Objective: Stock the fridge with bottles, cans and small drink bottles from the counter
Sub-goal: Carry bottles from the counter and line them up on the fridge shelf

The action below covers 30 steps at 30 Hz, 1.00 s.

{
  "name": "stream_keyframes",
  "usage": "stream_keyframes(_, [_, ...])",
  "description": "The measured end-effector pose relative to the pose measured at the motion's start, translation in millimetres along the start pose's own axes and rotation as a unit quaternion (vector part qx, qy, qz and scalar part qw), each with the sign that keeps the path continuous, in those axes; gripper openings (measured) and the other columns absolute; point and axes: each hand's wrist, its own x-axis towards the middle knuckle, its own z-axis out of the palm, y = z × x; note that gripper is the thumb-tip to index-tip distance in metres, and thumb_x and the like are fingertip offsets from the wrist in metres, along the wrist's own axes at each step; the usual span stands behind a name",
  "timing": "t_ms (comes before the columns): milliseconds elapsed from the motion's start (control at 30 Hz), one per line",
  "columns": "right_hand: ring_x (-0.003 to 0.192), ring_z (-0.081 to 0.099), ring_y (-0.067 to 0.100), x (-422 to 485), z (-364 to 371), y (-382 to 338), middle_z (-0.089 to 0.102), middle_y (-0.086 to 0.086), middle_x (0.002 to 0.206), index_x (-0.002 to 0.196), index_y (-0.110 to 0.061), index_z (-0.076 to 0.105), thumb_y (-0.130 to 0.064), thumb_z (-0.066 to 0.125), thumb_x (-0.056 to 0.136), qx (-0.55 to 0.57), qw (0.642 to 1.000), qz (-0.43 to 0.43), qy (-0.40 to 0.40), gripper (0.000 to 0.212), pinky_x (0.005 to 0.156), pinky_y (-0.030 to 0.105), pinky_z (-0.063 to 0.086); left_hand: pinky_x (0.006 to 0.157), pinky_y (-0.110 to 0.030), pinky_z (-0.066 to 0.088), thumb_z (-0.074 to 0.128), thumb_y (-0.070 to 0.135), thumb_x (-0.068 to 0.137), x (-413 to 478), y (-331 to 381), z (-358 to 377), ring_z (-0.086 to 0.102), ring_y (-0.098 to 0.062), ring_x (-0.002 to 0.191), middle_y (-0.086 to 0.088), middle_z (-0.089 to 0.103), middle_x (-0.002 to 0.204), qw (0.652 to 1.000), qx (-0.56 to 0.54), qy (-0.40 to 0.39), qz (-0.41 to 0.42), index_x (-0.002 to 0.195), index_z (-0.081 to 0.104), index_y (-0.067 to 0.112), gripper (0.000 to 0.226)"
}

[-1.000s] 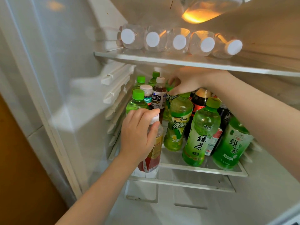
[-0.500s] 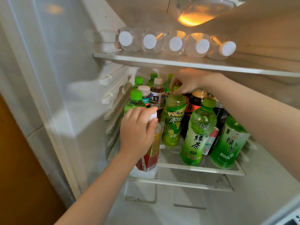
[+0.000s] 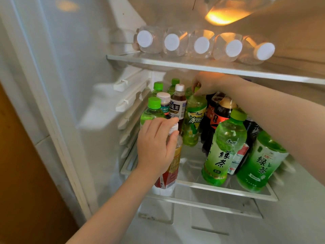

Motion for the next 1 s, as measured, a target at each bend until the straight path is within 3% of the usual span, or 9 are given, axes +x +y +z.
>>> stream_keyframes(267, [0.09, 0.05, 0.021, 10.9, 5.9, 14.2, 0.059, 0.008, 0.108, 0.108, -0.011, 0.065, -0.024, 0.065, 0.085, 0.004, 1.0, 0.021, 0.005, 0.026, 0.073, 0.03, 0.038, 0.068, -0.032, 0.041, 0.047, 0.024, 0.091, 1.9, 2.0, 8.8, 0.056, -0.022, 0.084, -0.005, 0.066, 0.094, 0.999, 0.027, 0.026, -0.004, 0.105, 0.068, 0.011, 0.028])
stream_keyframes(533, [0.088, 0.049, 0.02, 18.7, 9.5, 18.1, 0.059, 0.008, 0.109, 0.11, -0.013, 0.064, -0.023, 0.063, 0.086, 0.012, 1.0, 0.016, 0.018, 0.026, 0.071, 0.029, 0.037, 0.068, -0.029, 0.039, 0.047, 0.025, 0.091, 1.3, 3.0, 15.0, 0.055, -0.021, 0.082, -0.004, 0.065, 0.093, 0.999, 0.032, 0.042, -0.008, 0.104, 0.067, 0.012, 0.027])
stream_keyframes(733, [0.085, 0.048, 0.021, 16.8, 8.7, 14.3, 0.055, 0.005, 0.097, 0.114, -0.011, 0.062, -0.026, 0.06, 0.088, -0.024, 1.0, 0.01, 0.013, 0.03, 0.069, 0.029, 0.036, 0.068, -0.032, 0.04, 0.046, 0.026, 0.092, -0.2, 3.1, 17.0, 0.056, -0.022, 0.083, -0.003, 0.065, 0.094, 0.998, 0.028, 0.048, -0.012, 0.105, 0.067, 0.014, 0.027])
stream_keyframes(900, [0.111, 0.052, 0.031, 8.8, 7.2, 13.3, 0.054, 0.015, 0.127, 0.131, -0.005, 0.049, -0.03, 0.062, 0.087, -0.024, 0.999, 0.028, 0.027, 0.052, 0.086, 0.035, 0.044, 0.069, -0.03, 0.039, 0.047, 0.025, 0.091, -1.3, 4.3, 15.7, 0.055, -0.021, 0.083, -0.003, 0.065, 0.094, 0.998, 0.025, 0.049, -0.014, 0.106, 0.067, 0.013, 0.027])
stream_keyframes(1000, [0.116, 0.051, 0.035, -2.3, 3.5, 9.6, 0.052, 0.019, 0.13, 0.13, -0.001, 0.047, -0.035, 0.063, 0.086, -0.023, 0.998, 0.037, 0.044, 0.058, 0.094, 0.041, 0.044, 0.072, -0.026, 0.039, 0.05, 0.024, 0.09, -0.6, 7.3, 11.6, 0.054, -0.019, 0.086, -0.004, 0.066, 0.096, 0.999, 0.027, 0.033, -0.019, 0.107, 0.067, 0.012, 0.027])
